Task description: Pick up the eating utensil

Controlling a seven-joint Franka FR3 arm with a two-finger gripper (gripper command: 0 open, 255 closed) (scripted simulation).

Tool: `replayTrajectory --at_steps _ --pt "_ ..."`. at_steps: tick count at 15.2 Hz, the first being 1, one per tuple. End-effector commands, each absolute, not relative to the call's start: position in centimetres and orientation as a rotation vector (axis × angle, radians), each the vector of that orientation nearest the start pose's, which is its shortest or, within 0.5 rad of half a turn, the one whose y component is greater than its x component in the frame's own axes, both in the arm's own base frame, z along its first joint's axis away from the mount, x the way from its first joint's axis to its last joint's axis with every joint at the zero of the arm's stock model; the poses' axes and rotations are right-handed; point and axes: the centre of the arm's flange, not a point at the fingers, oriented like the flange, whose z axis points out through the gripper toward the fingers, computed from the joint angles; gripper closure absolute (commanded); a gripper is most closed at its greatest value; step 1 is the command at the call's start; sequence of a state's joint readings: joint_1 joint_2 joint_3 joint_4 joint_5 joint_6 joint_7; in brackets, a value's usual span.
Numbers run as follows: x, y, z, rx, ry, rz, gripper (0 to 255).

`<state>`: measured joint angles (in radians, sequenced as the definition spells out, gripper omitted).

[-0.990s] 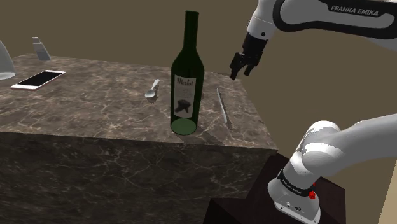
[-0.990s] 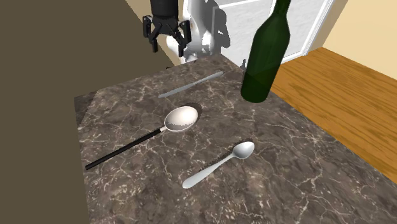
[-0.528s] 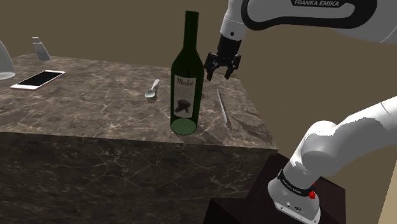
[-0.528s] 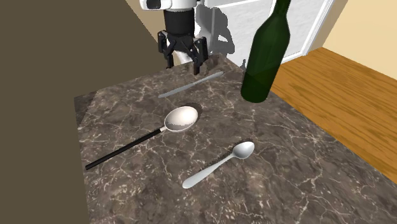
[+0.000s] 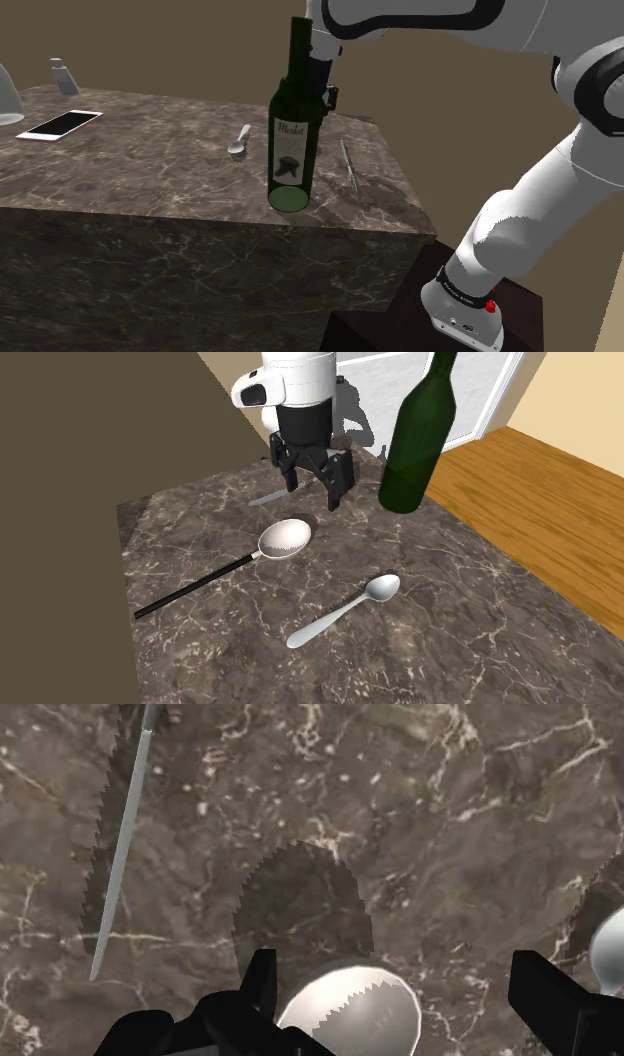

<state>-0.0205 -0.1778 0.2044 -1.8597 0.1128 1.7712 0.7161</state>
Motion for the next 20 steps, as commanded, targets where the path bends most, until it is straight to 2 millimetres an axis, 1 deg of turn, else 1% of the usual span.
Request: replayTrajectory --at_steps 1,7,12,13,19,20 --pt "53.0 12.2 59.0 -2.885 0.895 -0.041 0" --pt "60.4 14.7 57.8 -2.777 1.080 0.033 0" --pt "66.8 16.1 56.6 -2.678 1.226 0.093 0" --pt "67.3 16.2 56.5 -2.670 1.237 0.097 0" --pt "67.3 16.2 53.3 -2.670 1.237 0.097 0" --pt "67.3 16.2 52.5 -2.670 1.237 0.097 0"
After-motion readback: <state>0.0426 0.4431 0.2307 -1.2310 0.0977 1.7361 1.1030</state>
